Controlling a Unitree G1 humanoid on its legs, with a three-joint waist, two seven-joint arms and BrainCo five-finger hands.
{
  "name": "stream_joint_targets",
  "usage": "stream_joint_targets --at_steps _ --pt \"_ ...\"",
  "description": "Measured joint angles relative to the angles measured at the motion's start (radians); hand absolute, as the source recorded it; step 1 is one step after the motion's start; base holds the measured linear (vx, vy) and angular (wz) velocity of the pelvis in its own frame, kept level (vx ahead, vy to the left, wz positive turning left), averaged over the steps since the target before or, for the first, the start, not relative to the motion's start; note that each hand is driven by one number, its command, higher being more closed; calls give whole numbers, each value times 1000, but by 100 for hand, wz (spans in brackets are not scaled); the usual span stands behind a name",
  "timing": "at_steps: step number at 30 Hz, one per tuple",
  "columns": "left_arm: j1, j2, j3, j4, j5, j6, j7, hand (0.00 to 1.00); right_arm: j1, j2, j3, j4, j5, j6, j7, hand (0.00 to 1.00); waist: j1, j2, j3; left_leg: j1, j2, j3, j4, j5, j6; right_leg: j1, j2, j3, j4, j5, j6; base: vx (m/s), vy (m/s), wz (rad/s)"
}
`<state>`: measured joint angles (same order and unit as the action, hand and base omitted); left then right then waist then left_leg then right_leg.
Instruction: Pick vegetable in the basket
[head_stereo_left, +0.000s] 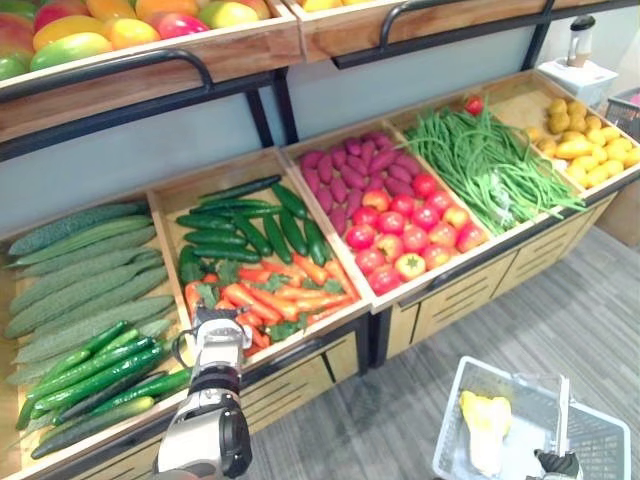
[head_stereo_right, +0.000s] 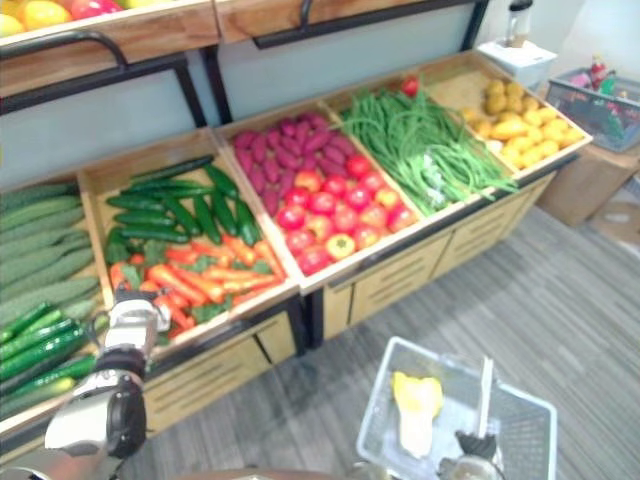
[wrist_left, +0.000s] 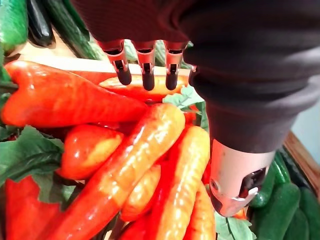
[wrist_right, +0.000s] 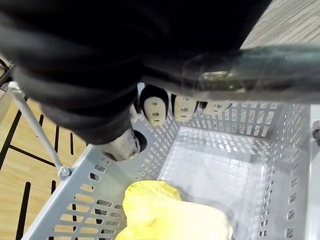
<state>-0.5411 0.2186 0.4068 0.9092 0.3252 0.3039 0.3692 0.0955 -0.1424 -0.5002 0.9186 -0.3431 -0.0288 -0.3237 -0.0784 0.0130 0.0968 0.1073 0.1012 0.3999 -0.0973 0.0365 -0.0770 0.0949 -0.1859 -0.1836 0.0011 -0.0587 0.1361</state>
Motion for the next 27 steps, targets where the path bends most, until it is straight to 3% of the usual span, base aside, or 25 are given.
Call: stream_joint_targets --at_steps 17,27 --pt "8 -21 6 0 3 2 12 0 -2 1 -13 -7 0 -5 -1 100 0 -8 45 -10 1 -1 0 0 -1 -13 0 0 2 -1 -1 0 0 0" --pt "-61 -18 29 36 -4 -18 61 0 -28 -1 -13 -8 0 -9 -19 100 -2 -7 65 -69 13 5 0 4 -7 -84 13 13 15 -1 -2 5 -6 -2"
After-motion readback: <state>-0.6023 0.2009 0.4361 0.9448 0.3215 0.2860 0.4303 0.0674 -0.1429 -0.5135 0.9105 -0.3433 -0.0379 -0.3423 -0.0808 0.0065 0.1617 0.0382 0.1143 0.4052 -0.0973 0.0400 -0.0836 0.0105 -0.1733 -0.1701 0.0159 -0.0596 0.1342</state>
